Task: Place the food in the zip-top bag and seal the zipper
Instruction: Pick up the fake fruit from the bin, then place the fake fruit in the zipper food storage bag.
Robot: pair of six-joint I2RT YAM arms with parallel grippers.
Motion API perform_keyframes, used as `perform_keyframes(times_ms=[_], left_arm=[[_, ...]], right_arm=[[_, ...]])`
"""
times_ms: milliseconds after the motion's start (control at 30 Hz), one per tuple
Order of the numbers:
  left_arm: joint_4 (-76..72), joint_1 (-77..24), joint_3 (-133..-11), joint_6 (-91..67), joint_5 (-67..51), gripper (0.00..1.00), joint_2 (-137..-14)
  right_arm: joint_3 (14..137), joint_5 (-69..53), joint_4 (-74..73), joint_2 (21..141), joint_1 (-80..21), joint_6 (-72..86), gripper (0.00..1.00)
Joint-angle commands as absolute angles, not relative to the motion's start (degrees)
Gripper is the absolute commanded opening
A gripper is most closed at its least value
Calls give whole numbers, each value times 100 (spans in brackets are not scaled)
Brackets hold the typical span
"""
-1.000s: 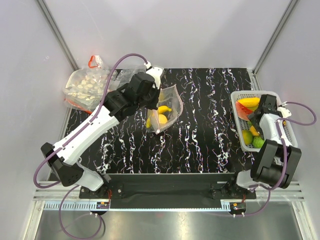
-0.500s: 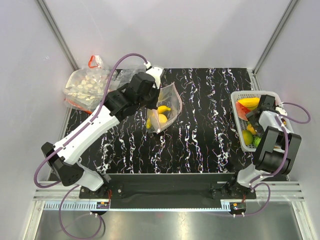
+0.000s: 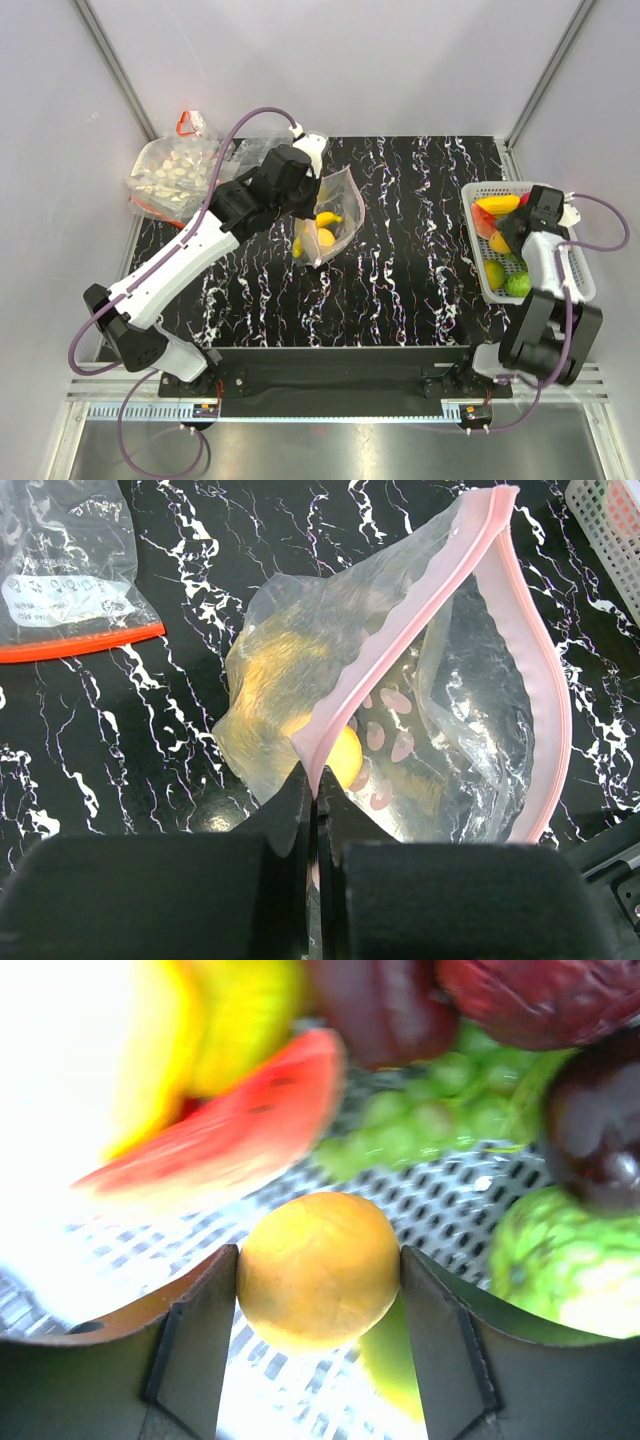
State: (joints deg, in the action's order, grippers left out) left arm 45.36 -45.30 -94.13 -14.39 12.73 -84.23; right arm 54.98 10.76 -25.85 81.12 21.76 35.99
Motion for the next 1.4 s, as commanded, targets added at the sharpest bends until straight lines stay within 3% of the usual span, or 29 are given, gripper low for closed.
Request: perform_keyframes(times_ms=[0,200,467,1067,1367], left_arm=[[4298,-4623,-9642,-1406,1388,0,-8341],[4315,-4833,-9659,-1327,1608,0,-8358],[4491,-4948,-9817,-1301,1451,0,-8692],[4553,-4957,-9879,-1336,1292,0,-8737],[4553,-4948,-9879,-1432,1371,0,-8649]], right_arm=[[5669,317,-2593,7157,2197,3191,62],[5924,-394,-3023,6496,2197,2655,56],[6345,-2346,-3260,6082,1900,2215,52],[7136,-3305,-2734,5897,-1738,1960,47],[7075,-3173,-1689,6397,-2697,2171,45]])
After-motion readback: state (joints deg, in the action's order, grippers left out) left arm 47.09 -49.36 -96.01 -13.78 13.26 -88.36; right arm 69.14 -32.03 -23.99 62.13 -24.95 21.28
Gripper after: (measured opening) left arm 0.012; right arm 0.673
